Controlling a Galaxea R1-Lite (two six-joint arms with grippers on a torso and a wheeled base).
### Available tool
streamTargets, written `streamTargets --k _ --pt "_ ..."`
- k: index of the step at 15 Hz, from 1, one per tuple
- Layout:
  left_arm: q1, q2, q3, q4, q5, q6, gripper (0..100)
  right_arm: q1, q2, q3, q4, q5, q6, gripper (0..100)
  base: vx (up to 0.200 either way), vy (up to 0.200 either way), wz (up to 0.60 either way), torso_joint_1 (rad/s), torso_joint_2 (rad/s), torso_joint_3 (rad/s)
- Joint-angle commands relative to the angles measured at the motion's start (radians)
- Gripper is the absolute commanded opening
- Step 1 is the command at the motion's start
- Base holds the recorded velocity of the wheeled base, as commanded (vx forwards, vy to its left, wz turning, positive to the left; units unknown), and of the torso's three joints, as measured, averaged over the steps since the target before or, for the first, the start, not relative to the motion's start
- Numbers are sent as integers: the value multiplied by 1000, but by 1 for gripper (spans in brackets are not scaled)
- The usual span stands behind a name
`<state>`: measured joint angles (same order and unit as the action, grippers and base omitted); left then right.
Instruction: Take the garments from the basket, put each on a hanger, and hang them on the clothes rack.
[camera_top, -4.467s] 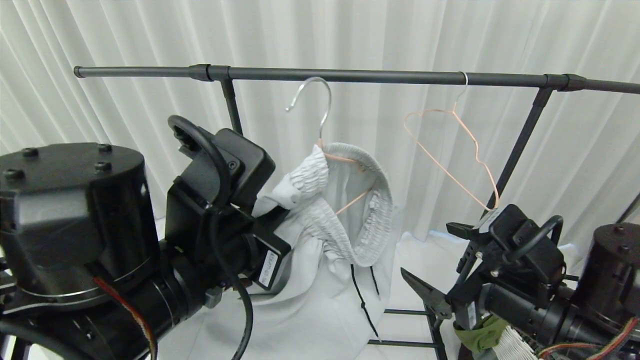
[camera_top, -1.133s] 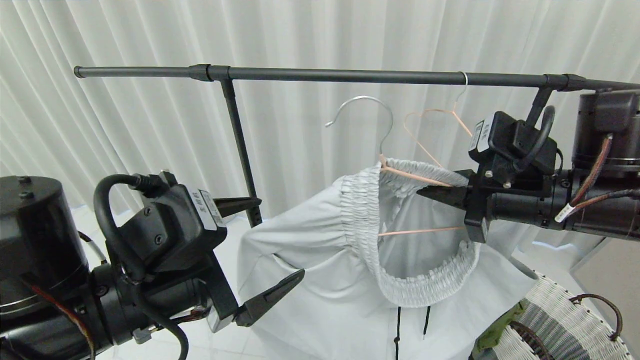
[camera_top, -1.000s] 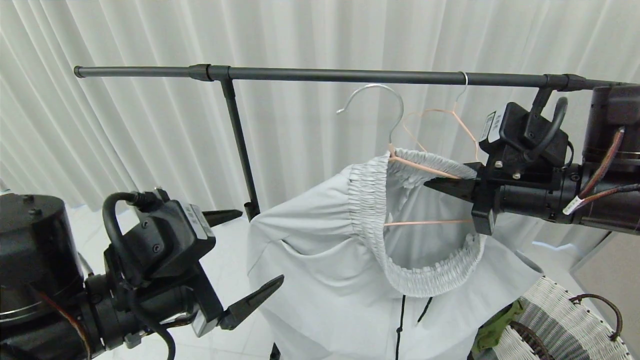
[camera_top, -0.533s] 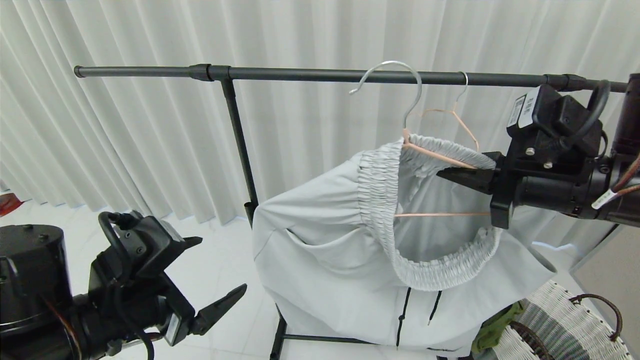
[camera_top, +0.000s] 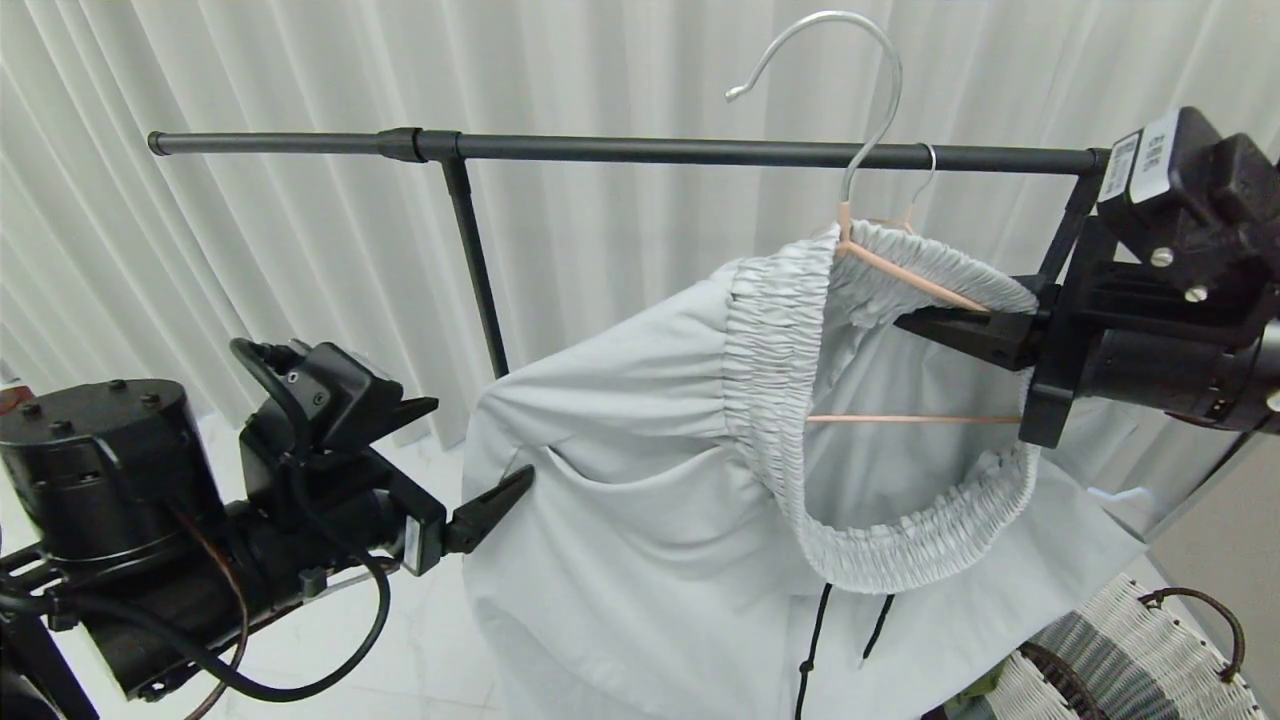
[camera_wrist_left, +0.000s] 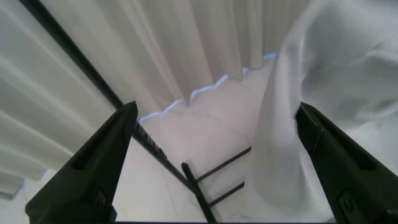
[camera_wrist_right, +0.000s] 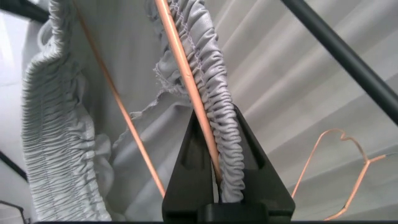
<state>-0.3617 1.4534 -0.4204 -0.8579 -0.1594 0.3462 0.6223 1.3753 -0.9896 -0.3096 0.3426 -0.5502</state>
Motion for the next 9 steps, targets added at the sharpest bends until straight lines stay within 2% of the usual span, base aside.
streamTargets --k 1,2,4,9 --pt "-6 50 0 -7 0 1 100 7 -7 -1 0 0 0 0 0 0 0 0 0 0" --pt "-6 50 0 -9 0 1 0 11 -7 -1 0 0 0 0 0 0 0 0 0 0" --pt "-2 48 2 -9 1 2 0 11 -7 0 0 -2 0 0 0 0 0 0 0 0" --pt "113 39 38 -10 49 4 0 -15 -15 5 0 -7 7 0 0 0 0 0 0 0"
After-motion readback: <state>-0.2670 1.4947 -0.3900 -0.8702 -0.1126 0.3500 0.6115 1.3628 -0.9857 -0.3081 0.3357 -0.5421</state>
